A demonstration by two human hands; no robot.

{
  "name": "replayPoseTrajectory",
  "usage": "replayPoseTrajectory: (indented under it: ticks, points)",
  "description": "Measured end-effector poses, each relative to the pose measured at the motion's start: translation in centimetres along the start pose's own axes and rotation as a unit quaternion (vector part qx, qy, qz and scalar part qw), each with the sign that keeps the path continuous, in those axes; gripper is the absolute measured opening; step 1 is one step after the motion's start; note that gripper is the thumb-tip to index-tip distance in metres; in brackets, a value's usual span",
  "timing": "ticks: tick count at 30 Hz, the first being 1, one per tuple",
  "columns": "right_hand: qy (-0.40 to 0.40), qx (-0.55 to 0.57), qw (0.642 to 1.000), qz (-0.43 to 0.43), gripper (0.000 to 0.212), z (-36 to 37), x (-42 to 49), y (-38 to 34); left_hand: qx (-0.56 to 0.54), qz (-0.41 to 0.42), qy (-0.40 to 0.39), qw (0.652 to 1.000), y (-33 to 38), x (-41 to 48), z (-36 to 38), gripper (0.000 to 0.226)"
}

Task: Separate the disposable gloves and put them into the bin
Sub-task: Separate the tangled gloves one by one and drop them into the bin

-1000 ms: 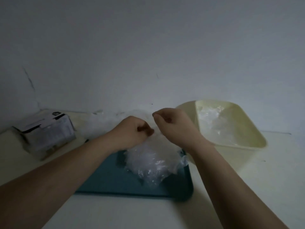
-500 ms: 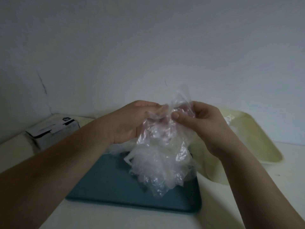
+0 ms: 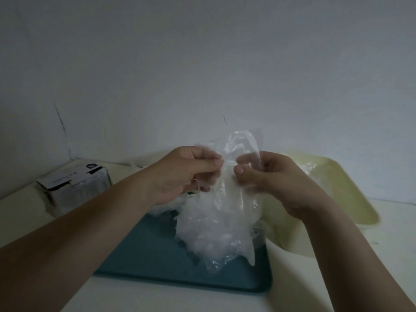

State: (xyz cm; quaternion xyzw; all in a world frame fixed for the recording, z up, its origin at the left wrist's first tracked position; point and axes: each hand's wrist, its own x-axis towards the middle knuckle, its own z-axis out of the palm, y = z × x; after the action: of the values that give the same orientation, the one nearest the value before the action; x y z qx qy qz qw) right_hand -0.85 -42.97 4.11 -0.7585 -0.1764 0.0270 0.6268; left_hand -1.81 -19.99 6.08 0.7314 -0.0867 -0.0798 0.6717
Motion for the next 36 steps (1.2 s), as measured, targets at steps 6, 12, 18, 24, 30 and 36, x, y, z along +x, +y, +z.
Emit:
replayPoseTrajectory:
  ticks: [6, 12, 18, 24, 30, 36]
  points:
    - [0.109, -0.137, 0.983, -0.056, 0.012, 0.3, 0.2, 0.3, 0.244, 0.039, -0.057, 0.967, -2.1, 0.1, 1.3, 0.089]
    - [0.064, -0.181, 0.979, -0.062, 0.017, 0.1, -0.3, -0.3, 0.433, 0.039, -0.093, 0.896, -5.6, -0.6, 0.7, 0.033]
    - [0.048, -0.153, 0.984, -0.082, 0.018, -1.0, -0.9, -1.1, 0.379, 0.039, -0.098, 0.919, -4.9, -0.3, -1.6, 0.012]
    - [0.082, -0.053, 0.991, -0.088, 0.017, -4.1, -1.7, -1.7, 0.313, 0.055, -0.03, 0.948, -3.3, -0.3, -3.5, 0.011]
    - [0.024, -0.014, 0.995, -0.1, 0.026, -4.5, -2.2, -1.8, 0.18, 0.04, 0.082, 0.979, -2.4, 0.0, -3.7, 0.016]
    - [-0.072, 0.018, 0.985, -0.159, 0.013, -2.8, -2.3, -2.5, 0.0, 0.065, 0.014, 0.998, 1.4, -0.2, -1.2, 0.05]
